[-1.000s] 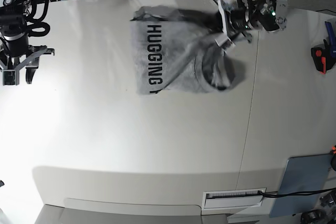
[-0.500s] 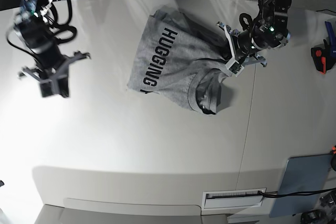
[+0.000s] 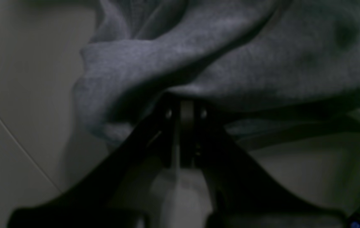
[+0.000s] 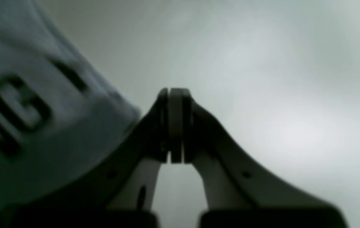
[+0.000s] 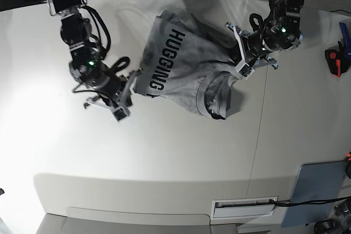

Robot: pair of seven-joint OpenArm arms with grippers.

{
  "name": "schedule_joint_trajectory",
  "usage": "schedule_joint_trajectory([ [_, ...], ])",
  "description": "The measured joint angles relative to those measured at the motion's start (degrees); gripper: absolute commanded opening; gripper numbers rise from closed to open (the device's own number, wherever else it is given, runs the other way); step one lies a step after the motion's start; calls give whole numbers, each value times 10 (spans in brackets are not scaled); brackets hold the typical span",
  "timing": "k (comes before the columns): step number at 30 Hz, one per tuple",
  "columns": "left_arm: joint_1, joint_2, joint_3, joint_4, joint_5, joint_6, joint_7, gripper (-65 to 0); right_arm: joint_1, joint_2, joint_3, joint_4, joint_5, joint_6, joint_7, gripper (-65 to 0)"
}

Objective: Fold the T-shirt properly
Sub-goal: 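Grasp the folded shirt's edges with both grippers, then drag the folded shirt with both grippers to straighten it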

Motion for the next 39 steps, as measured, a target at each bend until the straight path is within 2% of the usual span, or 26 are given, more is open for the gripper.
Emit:
schedule_joint_trajectory([
  [2, 0, 0, 0, 0, 0, 23, 0, -616, 11, -6, -17, -2, 0, 3, -7, -650],
  [4, 0, 0, 0, 0, 5, 23, -1, -616, 10, -9, -32, -2, 0, 21, -28, -650],
  [7, 0, 0, 0, 0, 14, 22, -6, -616, 1, -8, -52, -2, 0, 28, -68, -650],
  [9, 0, 0, 0, -2, 13, 23, -24, -616, -9, -3, -55, -2, -2, 28, -66, -650],
  [15, -2, 1, -1, -33, 11, 22, -68, -616, -58, -3, -52, 9, -61, 22, -47, -650],
  [19, -4, 1, -1, -54, 10, 22, -111, -616, -110, -2, -51, 52, -89, 14, -39, -650],
  [22, -3, 1, -1, -56, 14, 22, -134, -616, -150, -2, -52, 95, -91, 18, -54, -650],
  [30, -43, 1, -1, -54, 14, 19, -147, -616, -225, -2, -53, 167, -96, 24, -69, -650],
  [31, -45, 1, -1, -48, 11, 21, -146, -616, -231, -2, -54, 173, -109, 23, -70, -650],
  [35, -43, -2, -12, -9, -24, 20, -114, -616, -233, -2, -42, 187, -144, -23, -70, -650],
  [39, -31, -1, -57, 13, -38, 20, -104, -616, -227, -2, -10, 188, -153, -31, -67, -650],
])
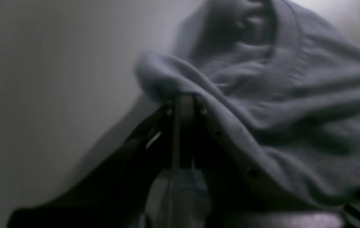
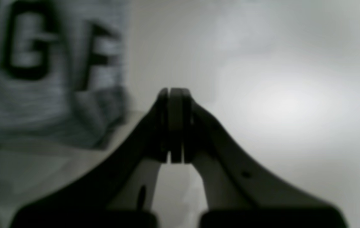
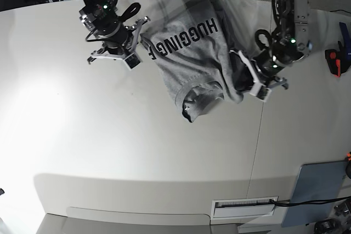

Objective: Fold the T-shirt properly
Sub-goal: 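Drag the folded shirt with both grippers to straighten it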

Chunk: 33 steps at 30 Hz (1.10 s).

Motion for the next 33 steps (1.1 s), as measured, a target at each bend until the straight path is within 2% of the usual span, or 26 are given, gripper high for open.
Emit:
schedule_joint_trajectory([
  [2, 20, 0, -28, 0, 0, 9, 3, -616, 0, 0, 12, 0, 1, 2, 3, -650],
  [3, 32, 0, -40, 0, 0, 29, 8, -616, -1, 0, 17, 0, 1, 2, 4, -650],
  [5, 54, 1, -58, 0, 3, 43, 15, -616, 0, 0, 22, 0, 0, 1, 6, -650],
  [12, 107, 4, -52, -3, -2, 35, 14, -616, -1, -1, 21, 0, 35, 2, 19, -650],
  [17, 86, 27, -37, -24, 0, 37, -23, -616, -2, -1, 21, 0, 37, 11, 6, -650],
  [21, 51, 62, -21, -56, 48, 37, -24, -616, -9, -1, 21, 0, 37, 11, 5, -650],
  [24, 20, 76, -14, -85, 54, 43, -34, -616, -18, -1, 21, 0, 37, 22, 3, -650],
  [27, -9, 84, -2, -109, 56, 44, -35, -616, -32, -1, 21, 0, 38, 38, 2, -650],
  [33, -52, 97, 47, -146, 56, 45, -37, -616, -47, -1, 21, 0, 39, 38, 0, -650],
])
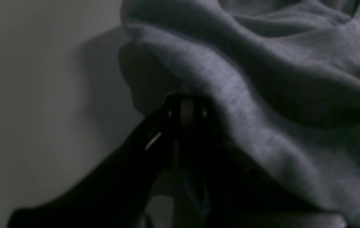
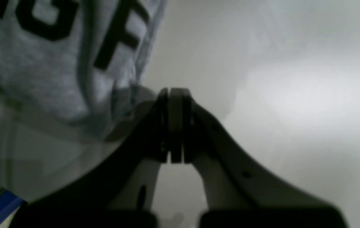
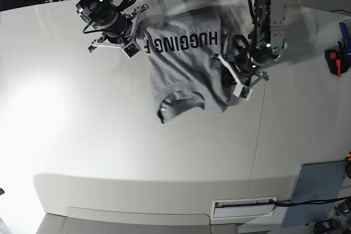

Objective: Fold the T-shirt properly
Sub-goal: 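Drag the folded shirt with both grippers to straighten it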

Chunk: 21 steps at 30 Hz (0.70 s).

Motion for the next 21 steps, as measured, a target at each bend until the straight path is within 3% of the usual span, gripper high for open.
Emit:
schedule_joint_trajectory([
  [5, -20, 4, 43, -4, 4, -1, 2, -616, -4, 0, 0, 0, 0, 0, -3, -650],
  [12, -34, -1, 9, 21, 7, -2, 9, -616, -3, 1, 1, 1, -25, -2, -3, -650],
  [19, -31, 0, -59, 67, -21, -4, 71, -616, 8, 1, 1, 1, -89, -71, -2, -650],
  [21, -29, -2, -64, 80, -65, -39, 87, -616, 26, 1, 1, 1, -106, -91, 0, -650],
])
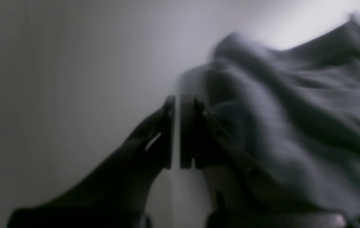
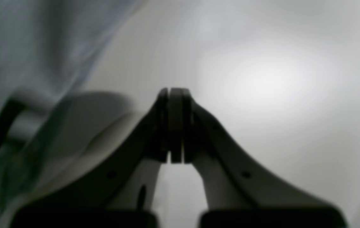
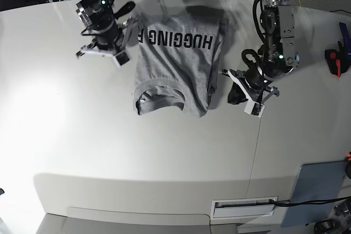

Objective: Fold the T-shirt properly

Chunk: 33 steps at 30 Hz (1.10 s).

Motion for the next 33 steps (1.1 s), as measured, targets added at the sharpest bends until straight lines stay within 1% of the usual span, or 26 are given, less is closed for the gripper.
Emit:
schedule_joint_trajectory([
  [3, 8, 4, 3, 7, -74, -66, 14, -616, 30, 0, 0, 0, -3, -4, 2, -650],
  [4, 12, 5, 9, 7, -77, -66, 13, -616, 36, 0, 0, 0, -3, -4, 2, -650],
  [6, 23, 7, 20, 7, -62, -60, 15, -616, 43, 0, 0, 0, -4, -5, -2, -650],
  [9, 37, 7, 32, 6, -18, -29, 19, -616, 44, 0, 0, 0, -4, -5, -7, -650],
  [10, 39, 6, 32, 6, -11, -21, 19, -616, 44, 0, 0, 0, -3, -11, -12, -650],
  [11, 41, 5, 31, 6, -6, -13, 17, -616, 44, 0, 0, 0, -4, -25, -16, -650],
  [13, 48, -4, 31, 6, -9, -15, 17, -616, 45, 0, 0, 0, -5, -47, -21, -650],
  [15, 62, -14, 31, 6, -22, -20, 15, -616, 43, 0, 0, 0, -5, -53, -21, -650],
  [17, 82, -24, 31, 10, -40, -22, 17, -616, 34, 0, 0, 0, -26, -62, -21, -650],
  [19, 102, -31, 28, 23, -43, -22, 17, -616, 18, 1, 0, 2, -37, -73, -21, -650],
  [21, 123, -31, 12, 46, -45, -22, 18, -616, -3, 13, -1, 14, -34, -86, -21, -650],
  [23, 145, -31, -11, 74, -46, -22, 17, -616, -21, 30, 0, 38, -37, -108, -23, -650],
  [26, 181, -31, -50, 115, -54, -22, 17, -616, -46, 56, 0, 85, -38, -121, -30, -650],
  [28, 204, -31, -79, 136, -71, -24, 17, -616, -64, 72, 0, 115, -37, -127, -46, -650],
  [29, 216, -32, -93, 144, -75, -33, 17, -616, -73, 79, 0, 127, -38, -133, -54, -650],
  [31, 241, -31, -118, 152, -79, -62, 16, -616, -95, 91, 0, 147, -53, -139, -64, -650],
  [33, 267, -29, -142, 155, -98, -70, 28, -616, -120, 94, 0, 160, -82, -146, -70, -650],
])
